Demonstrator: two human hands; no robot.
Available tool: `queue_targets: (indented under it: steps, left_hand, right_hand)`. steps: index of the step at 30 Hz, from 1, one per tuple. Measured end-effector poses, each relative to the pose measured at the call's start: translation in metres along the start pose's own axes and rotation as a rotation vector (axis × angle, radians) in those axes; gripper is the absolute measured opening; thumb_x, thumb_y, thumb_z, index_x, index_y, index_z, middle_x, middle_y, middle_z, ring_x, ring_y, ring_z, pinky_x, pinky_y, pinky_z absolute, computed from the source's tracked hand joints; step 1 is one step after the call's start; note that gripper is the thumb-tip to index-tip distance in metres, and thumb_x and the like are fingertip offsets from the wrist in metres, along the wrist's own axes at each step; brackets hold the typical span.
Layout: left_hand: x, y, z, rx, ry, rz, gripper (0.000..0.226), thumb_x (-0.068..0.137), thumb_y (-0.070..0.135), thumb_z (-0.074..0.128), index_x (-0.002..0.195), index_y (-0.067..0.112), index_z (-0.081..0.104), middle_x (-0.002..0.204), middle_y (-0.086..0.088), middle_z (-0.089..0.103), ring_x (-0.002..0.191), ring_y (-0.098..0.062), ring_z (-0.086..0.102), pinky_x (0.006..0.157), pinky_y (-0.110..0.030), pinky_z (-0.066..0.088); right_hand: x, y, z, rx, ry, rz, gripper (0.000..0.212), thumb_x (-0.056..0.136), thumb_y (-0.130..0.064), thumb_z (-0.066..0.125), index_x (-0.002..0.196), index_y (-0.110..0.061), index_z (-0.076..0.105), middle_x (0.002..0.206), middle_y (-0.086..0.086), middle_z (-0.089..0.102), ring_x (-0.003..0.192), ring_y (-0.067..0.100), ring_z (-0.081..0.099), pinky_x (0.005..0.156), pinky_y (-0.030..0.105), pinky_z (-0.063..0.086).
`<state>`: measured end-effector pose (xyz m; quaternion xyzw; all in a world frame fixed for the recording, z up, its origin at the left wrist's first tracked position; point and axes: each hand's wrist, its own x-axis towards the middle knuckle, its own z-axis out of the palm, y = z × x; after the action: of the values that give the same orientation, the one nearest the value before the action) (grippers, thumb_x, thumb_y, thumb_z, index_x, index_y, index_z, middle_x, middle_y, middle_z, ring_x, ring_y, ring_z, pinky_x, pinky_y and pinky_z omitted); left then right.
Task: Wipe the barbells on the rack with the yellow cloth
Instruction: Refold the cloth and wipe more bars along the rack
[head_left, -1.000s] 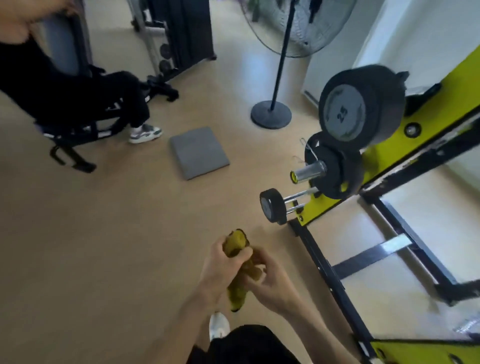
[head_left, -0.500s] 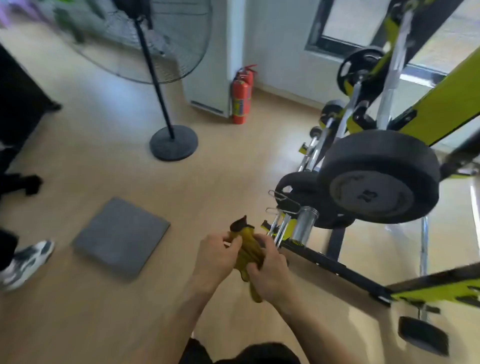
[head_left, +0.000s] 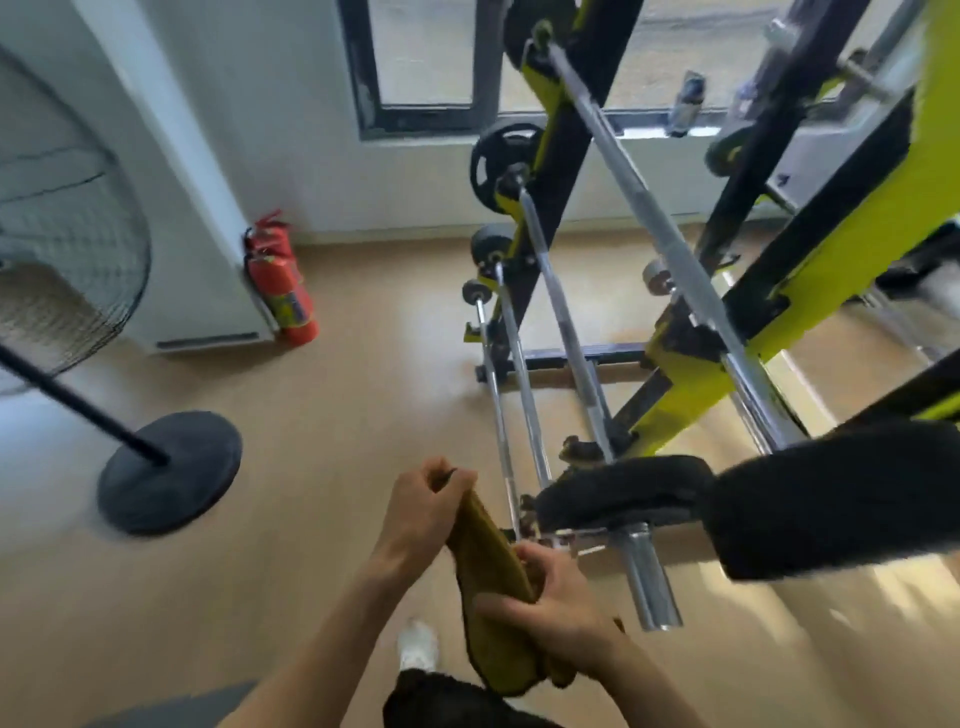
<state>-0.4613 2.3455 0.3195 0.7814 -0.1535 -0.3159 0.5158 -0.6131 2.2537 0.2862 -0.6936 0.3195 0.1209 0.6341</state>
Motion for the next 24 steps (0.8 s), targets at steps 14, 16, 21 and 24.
queue_targets:
  steps: [14, 16, 21, 24]
  left_hand:
    - [0.262, 0.127, -0.027, 0.068, -0.648, 0.182, 0.032, 0.088, 0.021, 0.071, 0.116, 0.031, 0.059, 0.122, 0.002, 0.053, 0.109, -0.020, 0.058, 0.077, -0.024, 0.059]
    - [0.298, 0.154, -0.018, 0.031, -0.723, 0.220, 0.035, 0.089, 0.016, 0.069, 0.118, 0.031, 0.058, 0.121, 0.002, 0.056, 0.107, -0.017, 0.059, 0.073, -0.019, 0.057]
    - [0.356, 0.226, 0.014, 0.055, -0.844, 0.439, 0.038, 0.091, 0.008, 0.065, 0.124, 0.022, 0.055, 0.108, 0.003, 0.064, 0.098, -0.007, 0.065, 0.080, -0.024, 0.056]
    - [0.377, 0.266, 0.035, 0.176, -0.691, 0.764, 0.036, 0.092, 0.004, 0.058, 0.122, 0.022, 0.057, 0.117, 0.008, 0.055, 0.102, 0.001, 0.055, 0.081, -0.009, 0.046]
  right_hand:
    - [0.115, -0.167, -0.076, 1.061, 0.608, 0.016, 0.030, 0.100, -0.028, 0.052, 0.120, -0.008, 0.064, 0.106, 0.018, 0.073, 0.098, 0.035, 0.071, 0.086, 0.046, 0.056]
    - [0.120, -0.197, -0.090, 1.096, 0.673, 0.001, 0.037, 0.098, -0.033, 0.054, 0.120, -0.005, 0.064, 0.107, 0.020, 0.073, 0.097, 0.035, 0.071, 0.083, 0.043, 0.056]
    - [0.102, -0.274, -0.117, 1.094, 1.104, -0.202, 0.037, 0.092, -0.045, 0.057, 0.121, -0.023, 0.063, 0.111, 0.010, 0.073, 0.099, 0.031, 0.071, 0.083, 0.046, 0.056]
    - [0.077, -0.313, -0.134, 0.654, 1.494, -0.353, 0.021, 0.091, -0.039, 0.054, 0.103, -0.034, 0.071, 0.108, 0.001, 0.072, 0.103, 0.022, 0.068, 0.088, 0.039, 0.055]
